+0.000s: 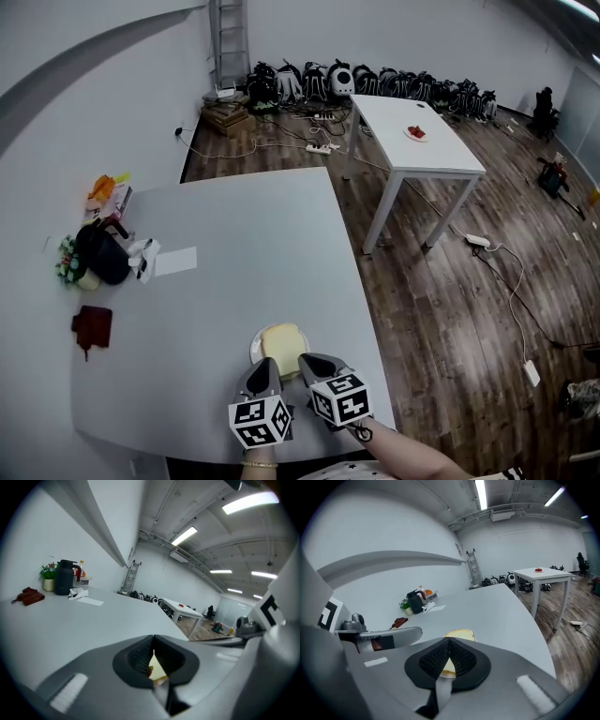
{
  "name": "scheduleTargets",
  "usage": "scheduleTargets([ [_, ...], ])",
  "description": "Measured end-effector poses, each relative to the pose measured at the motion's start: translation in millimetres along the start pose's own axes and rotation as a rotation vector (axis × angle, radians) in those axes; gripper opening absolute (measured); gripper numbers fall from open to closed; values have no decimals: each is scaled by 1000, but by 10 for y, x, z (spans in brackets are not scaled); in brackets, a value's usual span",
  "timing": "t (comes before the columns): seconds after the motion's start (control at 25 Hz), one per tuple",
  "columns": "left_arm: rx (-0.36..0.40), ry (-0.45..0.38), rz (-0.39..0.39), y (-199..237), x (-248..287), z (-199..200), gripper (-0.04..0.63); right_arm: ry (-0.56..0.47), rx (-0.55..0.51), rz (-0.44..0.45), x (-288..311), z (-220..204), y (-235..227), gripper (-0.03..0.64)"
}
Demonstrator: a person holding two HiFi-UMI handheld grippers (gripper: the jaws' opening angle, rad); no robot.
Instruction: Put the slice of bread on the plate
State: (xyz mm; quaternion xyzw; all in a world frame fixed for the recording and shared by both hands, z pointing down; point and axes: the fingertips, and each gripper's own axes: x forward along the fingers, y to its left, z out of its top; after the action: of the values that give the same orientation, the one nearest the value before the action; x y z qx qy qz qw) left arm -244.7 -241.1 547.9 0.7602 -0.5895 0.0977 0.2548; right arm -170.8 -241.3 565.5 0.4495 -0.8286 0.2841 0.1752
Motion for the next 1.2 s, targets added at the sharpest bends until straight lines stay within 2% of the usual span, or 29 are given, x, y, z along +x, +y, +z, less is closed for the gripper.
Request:
scheduleTargets([
  [0.16, -2, -4, 19, -108, -81, -7, 8, -35, -53, -13, -142, 64, -17, 0],
  [0.56, 16, -27, 72, -210, -297, 24, 8, -77, -95, 23, -393, 154, 93, -2],
  [0.76, 39, -46, 77, -292, -354, 126, 8, -85, -124, 43, -450, 233, 180, -2],
  [1.2, 43, -34, 80, -292, -361, 152, 8, -88, -134, 66, -439, 290, 286, -2],
])
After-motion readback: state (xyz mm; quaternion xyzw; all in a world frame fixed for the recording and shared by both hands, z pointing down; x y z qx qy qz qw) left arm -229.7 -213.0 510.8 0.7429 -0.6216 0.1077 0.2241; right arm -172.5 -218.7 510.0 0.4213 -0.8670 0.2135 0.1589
